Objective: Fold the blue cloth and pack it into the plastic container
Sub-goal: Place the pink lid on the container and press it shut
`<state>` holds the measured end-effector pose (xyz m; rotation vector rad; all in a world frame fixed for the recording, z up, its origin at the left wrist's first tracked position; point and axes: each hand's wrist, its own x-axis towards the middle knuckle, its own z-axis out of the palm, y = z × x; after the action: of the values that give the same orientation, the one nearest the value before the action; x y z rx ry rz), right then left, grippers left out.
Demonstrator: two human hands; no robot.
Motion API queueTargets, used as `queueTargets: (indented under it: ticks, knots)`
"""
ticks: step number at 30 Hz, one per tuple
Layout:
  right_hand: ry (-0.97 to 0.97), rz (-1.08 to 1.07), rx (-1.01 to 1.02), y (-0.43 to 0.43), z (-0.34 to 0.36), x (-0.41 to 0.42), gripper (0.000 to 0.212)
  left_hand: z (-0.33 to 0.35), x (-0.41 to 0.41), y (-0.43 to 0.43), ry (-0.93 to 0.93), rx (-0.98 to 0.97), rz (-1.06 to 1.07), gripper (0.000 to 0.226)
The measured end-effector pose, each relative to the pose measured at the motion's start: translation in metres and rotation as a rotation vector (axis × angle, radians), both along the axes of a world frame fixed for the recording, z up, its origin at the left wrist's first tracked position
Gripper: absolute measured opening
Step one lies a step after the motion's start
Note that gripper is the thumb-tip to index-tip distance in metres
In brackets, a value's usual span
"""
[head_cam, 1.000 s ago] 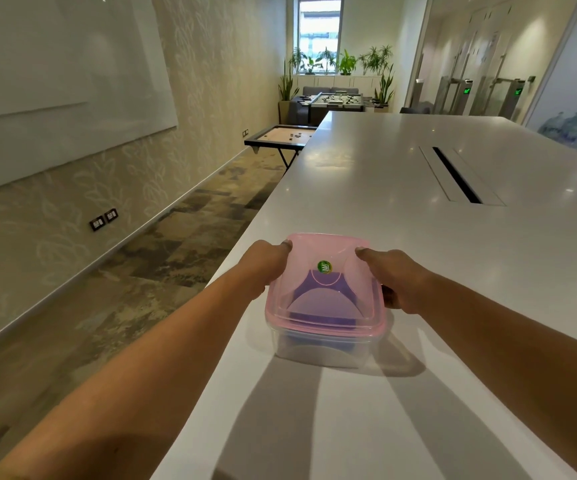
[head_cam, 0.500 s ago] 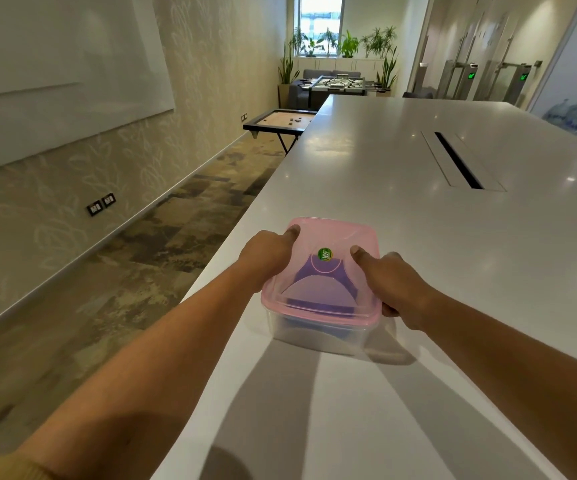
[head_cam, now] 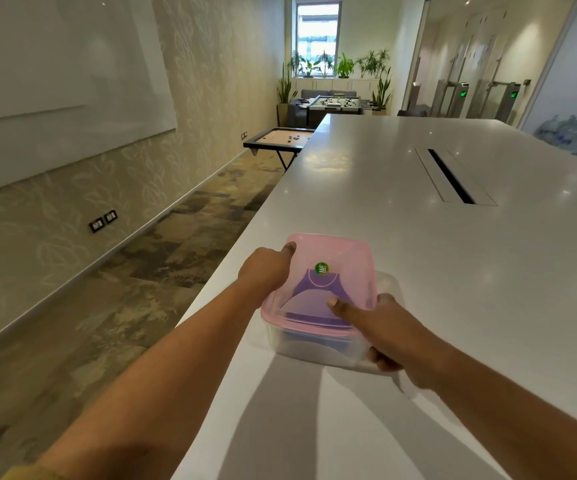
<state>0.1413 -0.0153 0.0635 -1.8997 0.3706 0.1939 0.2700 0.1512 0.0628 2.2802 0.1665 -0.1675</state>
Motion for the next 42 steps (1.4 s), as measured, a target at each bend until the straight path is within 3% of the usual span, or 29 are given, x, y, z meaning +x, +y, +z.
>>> queueTargets:
  ticks: [5, 11, 15, 17, 19, 21, 25, 29, 34, 42]
  knots:
    - [-0.134, -0.102, 0.050, 0.005, -0.011, -0.009, 0.053, 0.000, 0.001, -0.001, 0.006, 0.008, -0.003, 0.050]
    - [-0.221, -0.100, -0.005, 0.006, -0.018, -0.009, 0.049, 0.001, -0.003, -0.002, -0.022, 0.040, 0.013, 0.051]
    - [-0.165, -0.043, -0.053, 0.003, -0.009, -0.009, 0.053, 0.003, -0.004, -0.002, -0.036, 0.071, 0.026, 0.048]
    - [-0.137, 0.003, -0.168, -0.003, -0.001, -0.004, 0.057, 0.005, -0.005, 0.000, -0.130, 0.210, 0.024, 0.046]
    - [-0.144, -0.001, -0.358, -0.010, 0.003, 0.009, 0.075, 0.008, -0.006, 0.002, -0.256, 0.348, 0.035, 0.050]
    - [-0.227, -0.038, -0.536, -0.013, 0.006, 0.025, 0.089, 0.012, -0.008, 0.002, -0.343, 0.368, 0.027, 0.052]
    - [-0.368, 0.091, -0.683, -0.005, 0.013, 0.052, 0.090, 0.014, -0.015, -0.008, -0.290, 0.364, -0.196, 0.062]
    - [-0.335, 0.267, -0.751, 0.003, 0.012, 0.076, 0.107, 0.015, -0.023, -0.012, -0.208, 0.445, -0.309, 0.062]
    - [-0.214, 0.347, -0.903, 0.008, 0.006, 0.079, 0.090, 0.021, -0.029, -0.011, -0.235, 0.512, -0.375, 0.056]
    - [-0.160, 0.411, -0.995, 0.007, 0.008, 0.081, 0.092, 0.010, -0.016, -0.009, -0.221, 0.451, -0.294, 0.066]
